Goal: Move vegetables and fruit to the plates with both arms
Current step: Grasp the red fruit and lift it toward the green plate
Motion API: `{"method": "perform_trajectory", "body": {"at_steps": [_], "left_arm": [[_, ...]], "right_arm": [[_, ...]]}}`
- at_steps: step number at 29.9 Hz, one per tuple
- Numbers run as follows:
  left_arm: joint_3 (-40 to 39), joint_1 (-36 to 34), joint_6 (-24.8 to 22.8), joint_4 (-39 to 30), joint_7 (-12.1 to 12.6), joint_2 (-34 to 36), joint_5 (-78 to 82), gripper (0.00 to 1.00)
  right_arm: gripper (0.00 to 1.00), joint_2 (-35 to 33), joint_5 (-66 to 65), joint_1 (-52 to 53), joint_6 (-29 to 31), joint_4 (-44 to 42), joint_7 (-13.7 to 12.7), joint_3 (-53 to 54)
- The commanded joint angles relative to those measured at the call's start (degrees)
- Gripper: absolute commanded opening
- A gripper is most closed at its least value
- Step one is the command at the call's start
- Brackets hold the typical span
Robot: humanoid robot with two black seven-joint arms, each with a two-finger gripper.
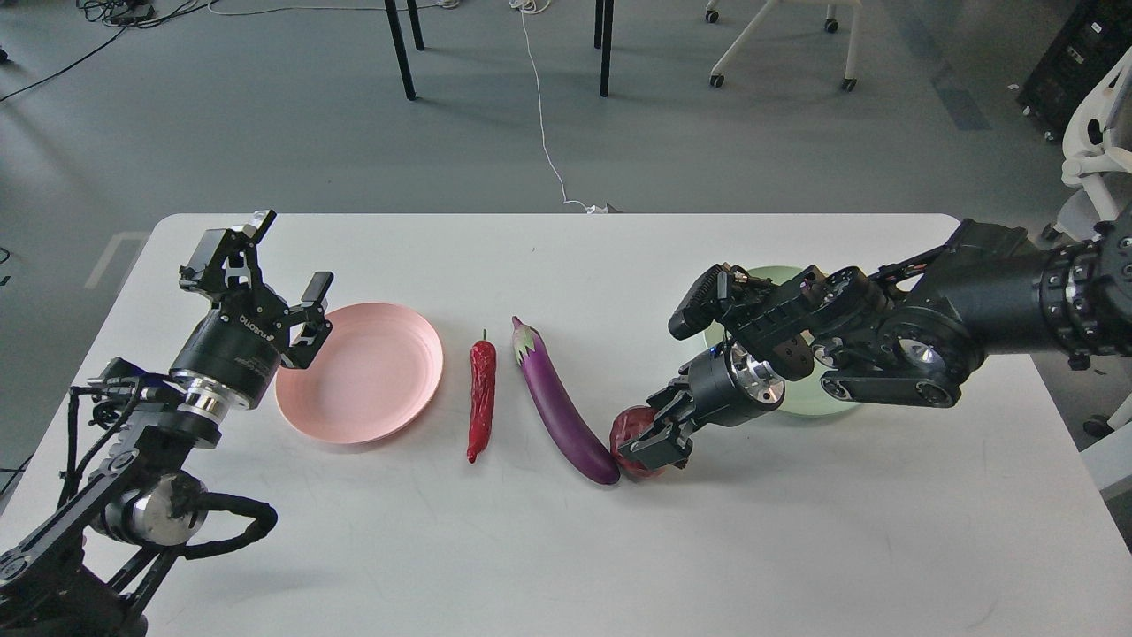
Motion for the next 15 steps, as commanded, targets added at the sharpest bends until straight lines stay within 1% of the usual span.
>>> {"method": "perform_trajectory", "body": {"at_steps": [1,5,11,15], "left_arm": [[0.0,-0.02,0.0,0.0,0.03,-0.02,0.0,0.98],[0.0,-0.02,0.0,0.0,0.03,0.15,0.0,0.98],[0.09,-0.02,-0.09,0.0,0.12,0.24,0.0,0.98],[0.44,-0.02,-0.09,0.0,0.21,0.06,0.08,0.98]], "right_arm": [[0.46,-0.12,0.04,-0.03,0.04,0.17,-0.01,-0.09],[0.45,-1.25,0.3,1.63,0.13,0.52,-0.01,0.43],[0.46,-9.51,0.39,10.06,0.74,4.99,-0.01,3.07],[0.46,-13.47,-2.85,11.66,0.83,4.39,-0.01,2.63]]}}
